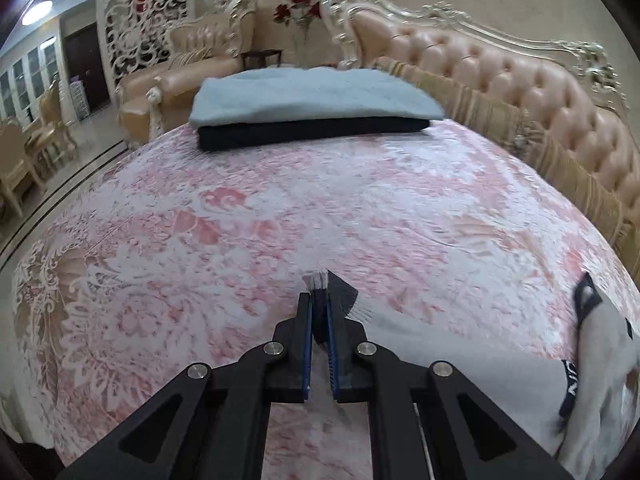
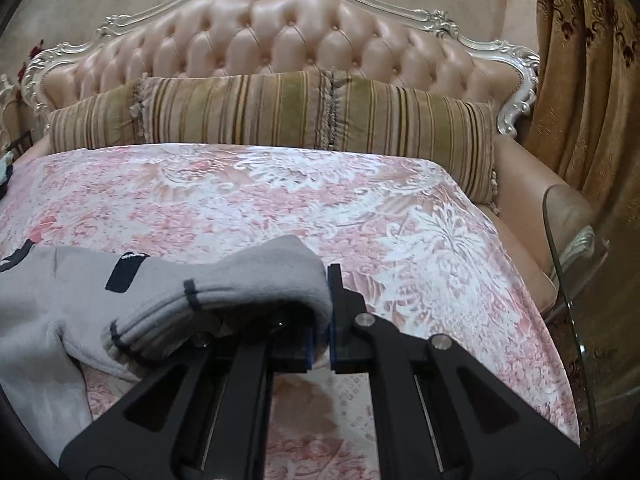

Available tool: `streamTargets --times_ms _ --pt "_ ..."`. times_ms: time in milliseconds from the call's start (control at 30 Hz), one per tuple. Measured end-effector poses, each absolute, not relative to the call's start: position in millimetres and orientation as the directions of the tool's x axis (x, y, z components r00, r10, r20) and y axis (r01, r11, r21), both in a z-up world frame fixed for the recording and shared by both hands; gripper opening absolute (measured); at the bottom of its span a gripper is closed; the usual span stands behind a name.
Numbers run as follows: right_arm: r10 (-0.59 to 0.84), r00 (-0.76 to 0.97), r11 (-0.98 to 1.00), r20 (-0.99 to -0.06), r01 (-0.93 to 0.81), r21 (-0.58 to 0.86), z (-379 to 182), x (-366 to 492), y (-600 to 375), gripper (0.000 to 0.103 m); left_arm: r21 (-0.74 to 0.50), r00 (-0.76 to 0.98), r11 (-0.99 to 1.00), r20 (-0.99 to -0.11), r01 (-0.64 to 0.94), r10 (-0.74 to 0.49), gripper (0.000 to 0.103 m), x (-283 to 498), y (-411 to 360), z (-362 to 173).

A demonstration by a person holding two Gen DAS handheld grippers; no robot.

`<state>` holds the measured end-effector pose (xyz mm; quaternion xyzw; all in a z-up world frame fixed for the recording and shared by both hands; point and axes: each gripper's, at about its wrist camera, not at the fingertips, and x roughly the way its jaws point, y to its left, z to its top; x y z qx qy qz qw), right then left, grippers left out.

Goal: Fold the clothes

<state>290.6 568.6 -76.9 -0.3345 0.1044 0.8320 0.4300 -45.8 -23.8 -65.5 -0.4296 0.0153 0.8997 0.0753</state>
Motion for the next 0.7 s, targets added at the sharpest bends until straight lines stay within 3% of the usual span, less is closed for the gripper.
streamTargets --times_ms 167,200,267,333,400,500,533,600,700 --pt "0.673 -0.364 -0.553 -0.644 -0.826 -0.112 -73 305 580 0.005 -0.011 -0.615 -0.999 -0.787 -0.05 0.04 0.007 -47 -45 -69" --pt "0.664 -0.363 -0.556 -0.654 -0.824 -0.107 -72 306 581 0.006 -0.008 -0.617 -1.0 -0.787 -0.031 0.025 0.011 -46 -50 -70" --pt "0.65 -0.359 -0.56 -0.67 -0.822 -0.104 -67 309 579 0.019 -0.003 -0.625 -1.0 -0.781 0.028 -0.015 0.015 -44 -63 -68" --pt "0.653 -0.359 -0.57 -0.667 -0.813 -0.12 -61 310 572 0.055 -0.006 -0.633 -0.999 -0.773 0.049 -0.026 0.019 -39 -70 -64" --pt "0.655 -0.38 -0.594 -0.653 -0.793 -0.134 -54 314 561 0.068 -0.026 -0.647 -0.999 -0.762 -0.032 0.04 0.02 -29 -59 -57" --pt "0.661 -0.364 -0.602 -0.656 -0.778 -0.176 -53 325 547 0.069 -0.053 -0.656 -0.987 -0.741 -0.153 0.142 0.021 -15 -43 -47" --pt "0.663 -0.359 -0.601 -0.657 -0.779 -0.18 -52 329 542 0.069 -0.061 -0.657 -0.979 -0.733 -0.194 0.176 0.024 -10 -38 -43" --pt "0.659 -0.382 -0.615 -0.648 -0.77 -0.172 -46 339 528 0.07 -0.066 -0.651 -0.954 -0.718 -0.292 0.248 0.041 2 -20 -38" --pt "0.645 -0.449 -0.672 -0.619 -0.719 -0.179 -32 341 497 0.074 0.001 -0.596 -0.848 -0.712 -0.53 0.371 0.049 26 51 -46"
